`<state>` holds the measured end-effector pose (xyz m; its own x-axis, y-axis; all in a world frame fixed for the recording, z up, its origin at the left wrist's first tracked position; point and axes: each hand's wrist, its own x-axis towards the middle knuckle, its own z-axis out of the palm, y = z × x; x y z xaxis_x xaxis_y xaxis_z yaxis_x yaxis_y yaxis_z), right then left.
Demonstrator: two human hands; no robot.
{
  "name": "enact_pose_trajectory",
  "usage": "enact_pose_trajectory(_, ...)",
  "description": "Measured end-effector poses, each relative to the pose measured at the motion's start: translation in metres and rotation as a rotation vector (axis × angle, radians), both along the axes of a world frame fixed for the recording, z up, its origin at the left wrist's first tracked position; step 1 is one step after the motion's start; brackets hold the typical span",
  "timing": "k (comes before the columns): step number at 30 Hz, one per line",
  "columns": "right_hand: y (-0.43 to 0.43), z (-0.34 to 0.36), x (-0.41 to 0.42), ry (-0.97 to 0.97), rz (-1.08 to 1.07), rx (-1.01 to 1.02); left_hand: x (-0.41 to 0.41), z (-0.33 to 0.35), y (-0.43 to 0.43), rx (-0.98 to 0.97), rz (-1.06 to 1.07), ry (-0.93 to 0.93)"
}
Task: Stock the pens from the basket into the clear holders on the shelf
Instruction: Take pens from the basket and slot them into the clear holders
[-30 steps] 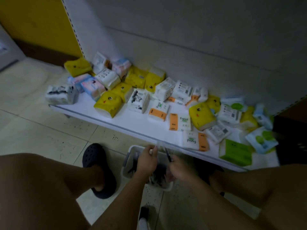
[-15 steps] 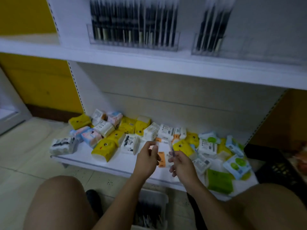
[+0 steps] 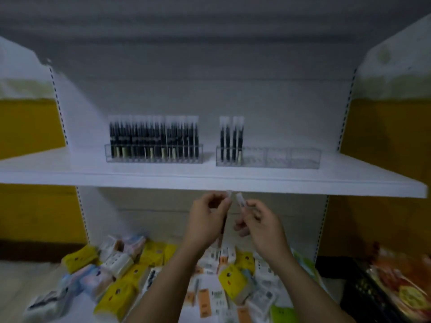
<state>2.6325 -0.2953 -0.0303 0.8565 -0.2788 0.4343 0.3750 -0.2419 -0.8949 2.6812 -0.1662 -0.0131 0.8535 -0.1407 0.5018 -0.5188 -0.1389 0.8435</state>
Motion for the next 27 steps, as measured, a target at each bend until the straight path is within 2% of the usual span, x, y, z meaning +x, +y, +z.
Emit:
enact_pose_trajectory(3,-0.016,0.034,0.003,-0.082,-0.074,-0.092,0.001,0.041,-0.007,0.034,-0.040,-0.075)
enact_pose_trajectory(7,-0.036,0.080,0.009,-0.163,-0.192,-0.092,0.008,0.090,-0.019,0.106,-0.077,-0.172)
enact_pose_trajectory(12,-0.059,0.121,0.028,-0.246,-0.173,-0.098,0.025,0.137,-0.035,0.152,-0.100,-0.292)
enact_pose_trajectory(20,-0.090,0.176,0.089,-0.384,-0.270,-0.192,0.080,0.186,-0.069,0.105,-0.022,-0.372)
enact_pose_trajectory(27,-0.111,0.197,0.147,-0.467,-0.364,-0.190,0.133,0.209,-0.092,0.175,0.060,-0.492)
